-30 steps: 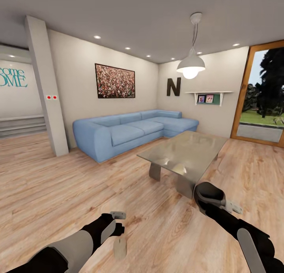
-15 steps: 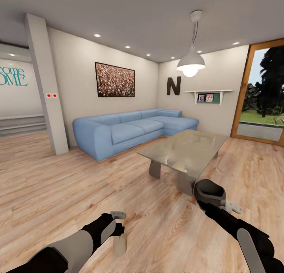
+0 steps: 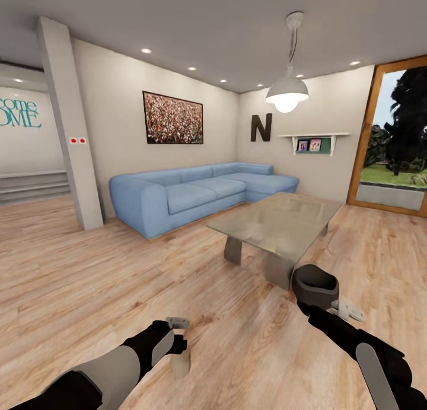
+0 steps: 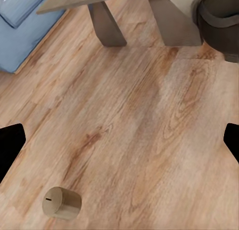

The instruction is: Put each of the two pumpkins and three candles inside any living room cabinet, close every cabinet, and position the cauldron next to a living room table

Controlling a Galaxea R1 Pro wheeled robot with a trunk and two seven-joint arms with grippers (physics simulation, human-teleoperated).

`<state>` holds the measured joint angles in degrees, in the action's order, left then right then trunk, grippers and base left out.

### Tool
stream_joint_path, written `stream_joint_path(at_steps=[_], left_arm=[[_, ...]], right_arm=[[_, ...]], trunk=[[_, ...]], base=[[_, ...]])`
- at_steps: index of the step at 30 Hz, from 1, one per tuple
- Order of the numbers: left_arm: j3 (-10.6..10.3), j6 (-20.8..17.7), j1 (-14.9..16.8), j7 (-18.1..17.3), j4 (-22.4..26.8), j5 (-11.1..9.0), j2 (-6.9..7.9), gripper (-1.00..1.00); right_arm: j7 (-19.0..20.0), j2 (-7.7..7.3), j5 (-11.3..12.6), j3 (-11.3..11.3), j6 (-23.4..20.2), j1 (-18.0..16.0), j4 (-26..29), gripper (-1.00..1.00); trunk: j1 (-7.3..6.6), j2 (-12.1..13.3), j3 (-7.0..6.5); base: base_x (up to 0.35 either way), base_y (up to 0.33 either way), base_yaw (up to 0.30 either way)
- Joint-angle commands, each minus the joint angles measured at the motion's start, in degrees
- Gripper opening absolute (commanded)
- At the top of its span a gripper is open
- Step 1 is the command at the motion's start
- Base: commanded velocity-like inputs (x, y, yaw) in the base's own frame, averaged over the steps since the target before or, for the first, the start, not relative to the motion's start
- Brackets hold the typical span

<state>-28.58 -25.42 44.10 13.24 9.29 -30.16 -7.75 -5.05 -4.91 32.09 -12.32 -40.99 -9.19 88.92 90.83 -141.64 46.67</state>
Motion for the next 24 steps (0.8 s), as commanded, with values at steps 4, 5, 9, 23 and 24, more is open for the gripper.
stream_joint_path(at_steps=[4, 5, 9, 23, 24], left_arm=[[-0.44, -0.17, 0.02, 0.39, 0.14, -0.6, 0.02, 1.0], [-0.44, -0.17, 0.02, 0.39, 0.15, -0.6, 0.02, 1.0], [-0.43, -0.16, 0.02, 0.37, 0.19, -0.6, 0.02, 1.0], [-0.35, -0.15, 0.02, 0.3, 0.22, -0.86, 0.02, 1.0], [-0.35, -0.15, 0.02, 0.3, 0.24, -0.88, 0.02, 1.0]], right_arm=[[-0.56, -0.02, 0.61, 0.01, -0.23, -0.04, 0.03, 1.0], [-0.58, -0.02, 0.61, 0.01, -0.23, -0.04, 0.03, 1.0], [-0.51, -0.02, 0.61, 0.01, -0.23, -0.04, 0.05, 1.0], [-0.5, -0.02, 0.61, 0.01, -0.23, -0.04, 0.05, 1.0], [-0.5, -0.02, 0.61, 0.01, -0.23, -0.04, 0.04, 1.0]], trunk=[[0.85, -1.6, 0.79], [0.88, -1.62, 1.02], [0.98, -1.67, 1.9], [1.34, -1.86, 5.0], [1.37, -1.87, 5.22]], base=[[0.0, 0.0, 0.0], [0.0, 0.0, 0.0], [0.0, 0.0, 0.0], [0.0, 0.0, 0.0], [0.0, 0.0, 0.0]])
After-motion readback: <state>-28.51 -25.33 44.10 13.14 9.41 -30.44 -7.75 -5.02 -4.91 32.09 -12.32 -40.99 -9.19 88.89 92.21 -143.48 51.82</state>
